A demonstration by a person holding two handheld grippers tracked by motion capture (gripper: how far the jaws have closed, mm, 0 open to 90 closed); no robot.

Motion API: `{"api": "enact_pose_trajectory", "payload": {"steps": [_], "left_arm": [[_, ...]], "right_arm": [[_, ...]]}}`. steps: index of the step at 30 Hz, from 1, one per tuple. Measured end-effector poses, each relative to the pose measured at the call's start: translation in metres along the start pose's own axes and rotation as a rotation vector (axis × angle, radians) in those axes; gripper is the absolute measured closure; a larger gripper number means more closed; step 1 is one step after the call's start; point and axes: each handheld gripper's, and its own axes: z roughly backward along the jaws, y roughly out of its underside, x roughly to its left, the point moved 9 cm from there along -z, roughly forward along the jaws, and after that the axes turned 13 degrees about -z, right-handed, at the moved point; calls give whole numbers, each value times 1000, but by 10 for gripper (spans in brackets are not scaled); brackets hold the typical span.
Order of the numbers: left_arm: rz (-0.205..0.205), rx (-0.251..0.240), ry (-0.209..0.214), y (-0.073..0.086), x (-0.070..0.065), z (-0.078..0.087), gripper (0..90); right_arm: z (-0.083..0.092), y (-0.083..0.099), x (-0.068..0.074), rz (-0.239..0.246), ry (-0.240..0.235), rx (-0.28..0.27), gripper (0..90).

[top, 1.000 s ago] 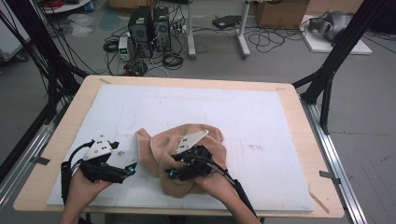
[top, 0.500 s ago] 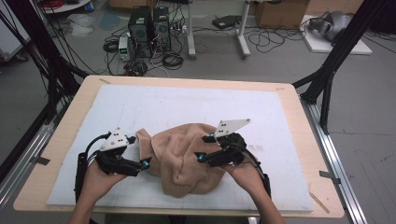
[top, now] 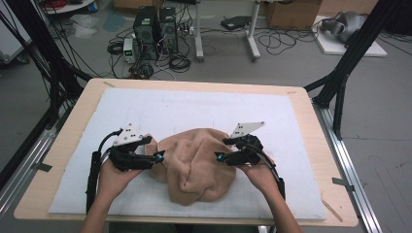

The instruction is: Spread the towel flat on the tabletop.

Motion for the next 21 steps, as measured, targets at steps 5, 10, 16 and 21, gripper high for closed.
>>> {"api": "enact_pose_trajectory", "payload": {"steps": [5,10,16,21], "left_arm": [[-20,61,43,4,-11,-17,389],[-46,113,97,11,-22,-28,566],[-88,175,152,21,-30,-31,756],[-127,199,164,24,-36,-30,867]], "right_arm": [[-12,9,-2,7,-2,41,550],[-17,27,6,8,-67,91,761],[-8,35,13,5,-99,79,798],[2,47,26,39,-118,92,808]]}}
